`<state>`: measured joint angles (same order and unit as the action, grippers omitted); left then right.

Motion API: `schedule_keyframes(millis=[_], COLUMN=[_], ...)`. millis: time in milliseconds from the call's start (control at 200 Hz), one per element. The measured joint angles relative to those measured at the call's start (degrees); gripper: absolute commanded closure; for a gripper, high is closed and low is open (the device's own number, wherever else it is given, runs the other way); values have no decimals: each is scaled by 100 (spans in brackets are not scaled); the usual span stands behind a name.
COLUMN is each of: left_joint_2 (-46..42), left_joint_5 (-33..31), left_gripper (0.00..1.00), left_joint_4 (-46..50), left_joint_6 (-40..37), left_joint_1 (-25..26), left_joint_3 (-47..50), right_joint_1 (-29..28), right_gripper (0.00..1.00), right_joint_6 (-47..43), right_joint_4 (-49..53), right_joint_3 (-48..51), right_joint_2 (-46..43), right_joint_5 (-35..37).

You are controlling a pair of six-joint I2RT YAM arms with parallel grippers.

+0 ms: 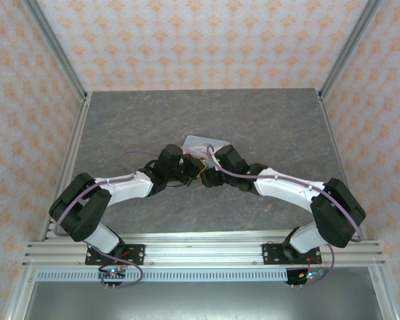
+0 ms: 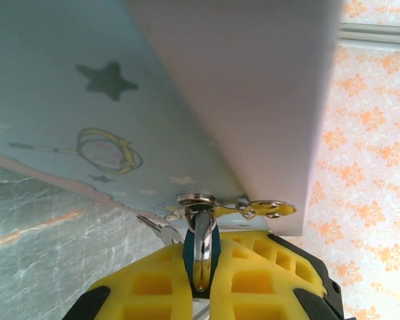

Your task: Unlock the padlock with the key

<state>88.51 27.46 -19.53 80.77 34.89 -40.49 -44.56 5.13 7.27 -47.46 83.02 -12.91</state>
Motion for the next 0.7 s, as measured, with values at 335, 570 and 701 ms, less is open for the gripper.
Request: schedule_keyframes(millis=[335, 570, 701], left_joint_2=[168, 365, 387], left_joint_5=[-92, -129, -133], left_gripper=[100, 99, 73], left_joint_4=[-7, -157, -243], left_joint_6=[-317, -442, -490], left_joint_1=[2, 37, 37], left_joint_3=[284, 435, 468], right_joint_1=[197, 262, 282], right_gripper=[31, 31, 31], right_joint_6=[1495, 2612, 3047], right_joint_4=[-1176, -2258, -2719], right_joint_3=[1362, 1818, 1899], right_joint_2=[-562, -503, -428], right_joint_5=[-173, -216, -238])
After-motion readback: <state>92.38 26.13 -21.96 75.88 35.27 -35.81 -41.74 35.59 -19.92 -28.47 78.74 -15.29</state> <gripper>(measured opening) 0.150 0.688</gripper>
